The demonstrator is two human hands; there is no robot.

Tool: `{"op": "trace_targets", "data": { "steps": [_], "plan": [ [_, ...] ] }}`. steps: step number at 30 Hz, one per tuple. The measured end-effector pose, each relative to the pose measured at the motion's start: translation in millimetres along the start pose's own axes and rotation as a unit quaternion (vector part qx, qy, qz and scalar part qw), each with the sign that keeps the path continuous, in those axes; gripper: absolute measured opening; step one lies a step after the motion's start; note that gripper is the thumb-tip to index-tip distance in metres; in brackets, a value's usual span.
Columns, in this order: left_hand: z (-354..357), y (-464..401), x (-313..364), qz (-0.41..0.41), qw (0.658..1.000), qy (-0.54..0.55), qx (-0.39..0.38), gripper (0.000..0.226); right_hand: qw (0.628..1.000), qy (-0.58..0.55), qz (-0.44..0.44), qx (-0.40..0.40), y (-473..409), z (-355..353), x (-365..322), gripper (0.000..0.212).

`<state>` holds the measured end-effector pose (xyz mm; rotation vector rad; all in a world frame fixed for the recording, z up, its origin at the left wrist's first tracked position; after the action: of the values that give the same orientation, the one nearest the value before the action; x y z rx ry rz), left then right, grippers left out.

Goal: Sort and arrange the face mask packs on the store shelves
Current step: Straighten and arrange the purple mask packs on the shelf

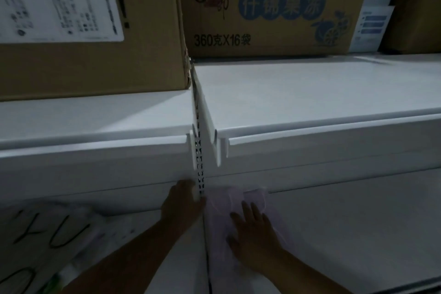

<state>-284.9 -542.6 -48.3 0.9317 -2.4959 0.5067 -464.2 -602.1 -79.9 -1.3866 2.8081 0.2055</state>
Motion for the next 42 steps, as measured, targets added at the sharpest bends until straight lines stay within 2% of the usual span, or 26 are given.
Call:
{"op": "trace_targets", "data": {
  "steps": [1, 3, 6, 11, 15, 19, 23, 32, 38, 42],
  "plan": [
    [-10, 1, 1, 0.028, 0.999, -0.026, 0.018, 0.058, 1.000, 0.004, -0.022, -0.006, -3, -3, -7, 0.067],
    [-22, 3, -5, 0.063, 0.991, -0.116, -0.001, 0.064, 0.997, 0.006, -0.071, -0.006, -6, -10, -23, 0.071],
    [-45, 8, -33, 0.048, 0.975, -0.211, -0.060, 0.069, 0.991, -0.004, -0.137, -0.002, -9, -19, -46, 0.075],
    [-120, 35, -93, -0.050, 0.976, -0.209, -0.033, 0.069, 0.976, 0.010, -0.216, -0.004, -18, -23, -103, 0.075],
    [-162, 90, -141, -0.151, 0.955, -0.254, -0.007, 0.075, 0.956, 0.010, -0.292, -0.006, -12, -18, -168, 0.074],
    [-204, 151, -183, -0.229, 0.949, -0.218, -0.007, 0.072, 0.934, 0.002, -0.357, -0.032, 3, -7, -229, 0.074],
    [-243, 199, -211, -0.272, 0.944, -0.183, 0.036, 0.069, 0.908, -0.016, -0.412, -0.069, 19, -3, -289, 0.076],
    [-299, 255, -297, -0.287, 0.948, -0.129, 0.051, 0.071, 0.897, -0.003, -0.442, 0.000, 52, -15, -401, 0.074],
    [-328, 273, -366, -0.280, 0.952, -0.117, 0.049, 0.073, 0.908, -0.010, -0.417, -0.046, 63, -4, -473, 0.073],
    [-347, 289, -411, -0.280, 0.952, -0.116, 0.051, 0.071, 0.909, -0.006, -0.415, -0.029, 70, 3, -520, 0.071]
  ]
}}
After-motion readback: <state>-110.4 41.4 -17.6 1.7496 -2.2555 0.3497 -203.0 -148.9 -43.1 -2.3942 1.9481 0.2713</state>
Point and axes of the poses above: each hand's wrist, its own y-axis away from the middle knuckle, its own z-axis out of the palm, x = y × z, the point moved 7 cm from there along -y, towards the middle knuckle, and after that the axes turned 3 degrees about y, right-handed, at the moved point
